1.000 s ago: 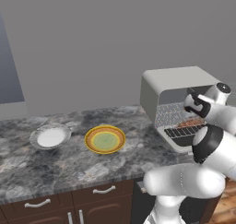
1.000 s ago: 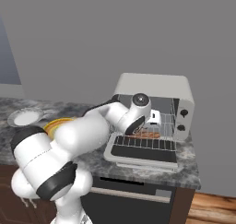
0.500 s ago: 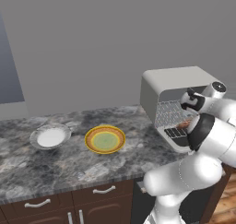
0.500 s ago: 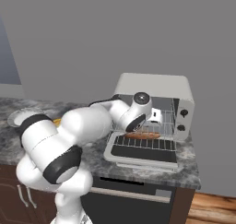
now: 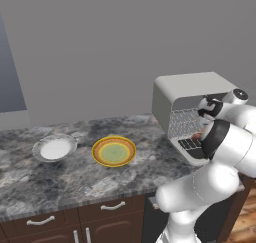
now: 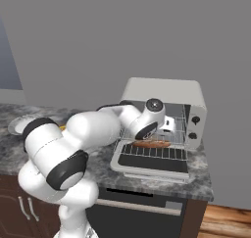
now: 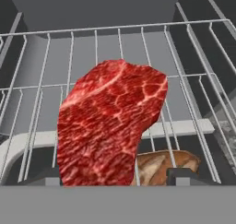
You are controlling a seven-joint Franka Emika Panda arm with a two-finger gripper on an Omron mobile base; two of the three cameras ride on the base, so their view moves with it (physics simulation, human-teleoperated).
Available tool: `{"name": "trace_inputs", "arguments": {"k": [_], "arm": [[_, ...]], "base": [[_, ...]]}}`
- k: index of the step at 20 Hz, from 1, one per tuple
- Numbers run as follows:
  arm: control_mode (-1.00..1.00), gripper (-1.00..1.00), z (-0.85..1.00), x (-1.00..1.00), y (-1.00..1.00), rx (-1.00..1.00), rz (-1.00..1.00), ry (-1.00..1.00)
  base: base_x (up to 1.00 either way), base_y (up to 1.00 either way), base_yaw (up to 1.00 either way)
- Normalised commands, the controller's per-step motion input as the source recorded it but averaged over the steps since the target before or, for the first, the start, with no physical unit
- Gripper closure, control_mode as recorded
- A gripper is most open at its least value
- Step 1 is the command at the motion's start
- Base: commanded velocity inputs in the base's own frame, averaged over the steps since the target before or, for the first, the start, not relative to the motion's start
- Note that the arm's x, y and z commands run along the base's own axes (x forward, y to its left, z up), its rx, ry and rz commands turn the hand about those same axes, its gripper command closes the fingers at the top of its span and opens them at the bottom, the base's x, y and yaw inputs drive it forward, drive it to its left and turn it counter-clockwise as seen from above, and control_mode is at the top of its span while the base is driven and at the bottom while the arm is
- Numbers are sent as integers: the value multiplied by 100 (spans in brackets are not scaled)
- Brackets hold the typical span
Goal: Open the toaster oven door. Place the baguette on the bottom rack in the toaster oven and place the steak on the top rack.
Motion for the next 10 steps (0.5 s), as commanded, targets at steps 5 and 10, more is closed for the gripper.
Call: {"name": "trace_inputs", "arguments": {"k": [5, 10], "arm": [[-100, -100, 2, 0, -3, 4, 0, 0], [-100, -100, 13, 0, 0, 1, 0, 0]], "base": [[0, 0, 0], [0, 0, 0]]}}
